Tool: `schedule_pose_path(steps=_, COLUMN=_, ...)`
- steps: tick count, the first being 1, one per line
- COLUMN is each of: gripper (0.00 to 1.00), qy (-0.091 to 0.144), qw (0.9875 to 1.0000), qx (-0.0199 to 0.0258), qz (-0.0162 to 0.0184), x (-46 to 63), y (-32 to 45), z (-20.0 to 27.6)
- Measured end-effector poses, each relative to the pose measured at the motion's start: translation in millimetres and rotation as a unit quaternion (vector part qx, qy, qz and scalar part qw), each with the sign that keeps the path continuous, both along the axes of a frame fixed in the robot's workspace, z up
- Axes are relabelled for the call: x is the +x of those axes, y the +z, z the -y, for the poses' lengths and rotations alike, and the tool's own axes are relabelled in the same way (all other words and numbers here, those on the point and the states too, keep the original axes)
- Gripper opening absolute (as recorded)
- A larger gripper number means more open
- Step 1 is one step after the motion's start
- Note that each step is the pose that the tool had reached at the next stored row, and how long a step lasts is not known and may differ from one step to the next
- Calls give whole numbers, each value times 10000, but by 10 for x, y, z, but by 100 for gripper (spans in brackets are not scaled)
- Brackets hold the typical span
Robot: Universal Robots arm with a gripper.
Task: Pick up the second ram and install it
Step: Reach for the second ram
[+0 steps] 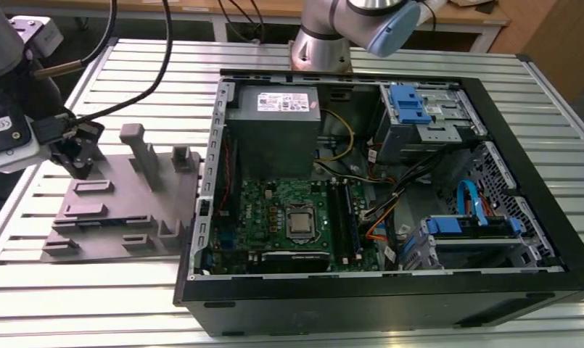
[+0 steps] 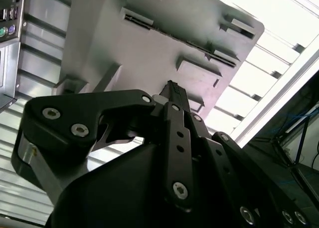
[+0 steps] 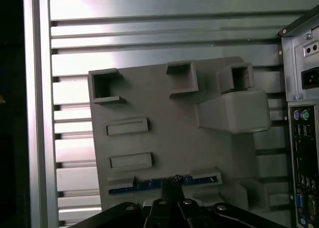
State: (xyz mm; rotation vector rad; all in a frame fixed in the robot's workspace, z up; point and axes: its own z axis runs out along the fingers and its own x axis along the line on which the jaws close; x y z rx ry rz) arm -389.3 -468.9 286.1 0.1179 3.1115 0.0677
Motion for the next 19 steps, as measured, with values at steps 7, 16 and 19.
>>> schedule_pose_path(steps=7, gripper=11, qy=0, qw=10000, qx=0, qz=0, x=1, y=-129, z=81)
schedule_pose_path(steps=16, gripper=11, qy=0, qw=10000, qx=0, qz=-3, x=4, y=-292, z=124)
schedule_pose_path(steps=19, gripper=11, qy=0, qw=10000, qx=0, qz=-3, x=6, y=-345, z=127)
